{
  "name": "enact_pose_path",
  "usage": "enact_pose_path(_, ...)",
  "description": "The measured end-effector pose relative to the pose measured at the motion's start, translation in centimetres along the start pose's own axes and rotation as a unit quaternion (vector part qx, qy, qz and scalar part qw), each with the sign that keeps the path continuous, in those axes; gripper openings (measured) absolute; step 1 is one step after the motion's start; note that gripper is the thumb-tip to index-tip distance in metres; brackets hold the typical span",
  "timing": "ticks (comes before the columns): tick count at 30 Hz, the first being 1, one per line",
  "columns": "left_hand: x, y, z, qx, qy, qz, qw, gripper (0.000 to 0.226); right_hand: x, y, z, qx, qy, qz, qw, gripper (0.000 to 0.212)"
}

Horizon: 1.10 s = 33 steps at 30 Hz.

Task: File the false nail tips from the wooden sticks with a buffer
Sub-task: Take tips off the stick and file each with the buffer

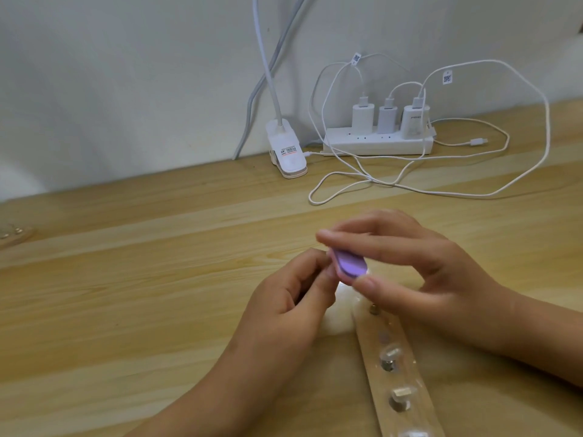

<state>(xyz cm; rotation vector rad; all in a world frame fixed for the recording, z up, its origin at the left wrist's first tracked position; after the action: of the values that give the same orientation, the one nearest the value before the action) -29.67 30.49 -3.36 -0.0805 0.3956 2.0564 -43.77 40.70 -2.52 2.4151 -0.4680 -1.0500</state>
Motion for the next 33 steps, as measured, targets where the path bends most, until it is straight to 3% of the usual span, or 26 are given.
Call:
enact_pose_path(4, -0.1, -0.1, 0.0, -0.006, 0.008, 0.008, 1.0, 0.02, -0.1, 0.1, 0.2, 0.051, 0.068, 0.004, 0.996, 0.041)
enact_pose_path(7, -0.1, 0.0, 0.0, -0.001, -0.002, 0.01, 1.0, 0.019, 0.1, 0.0, 0.0, 0.035, 0.065, -0.013, 0.997, 0.039)
enact_pose_path(12, -0.1, 0.0, -0.2, 0.005, 0.019, 0.016, 1.0, 0.018, -0.5, 0.7, 1.5, 0.166, 0.185, 0.042, 0.968, 0.034)
enact_pose_path(18, -0.3, 0.0, -0.3, -0.008, -0.029, 0.033, 0.999, 0.018, -0.7, 0.6, 0.9, 0.132, 0.302, 0.088, 0.94, 0.029)
enact_pose_path(24, -0.2, 0.1, -0.1, -0.004, -0.1, 0.041, 0.994, 0.028, 0.2, 0.1, 0.2, 0.149, 0.275, -0.011, 0.95, 0.02)
enact_pose_path(33, -0.4, 0.1, -0.1, -0.007, -0.111, 0.059, 0.992, 0.023, -0.1, 0.1, -0.2, 0.13, 0.245, 0.032, 0.96, 0.026)
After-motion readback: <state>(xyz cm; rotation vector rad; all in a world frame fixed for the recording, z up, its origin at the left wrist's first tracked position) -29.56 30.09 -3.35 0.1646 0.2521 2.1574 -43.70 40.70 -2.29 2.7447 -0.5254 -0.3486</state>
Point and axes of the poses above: each hand's wrist, its own y-axis towards the middle knuckle, its own x-axis out of the palm, z = x × y, the point moved 2 cm from there along y, towards the middle knuckle
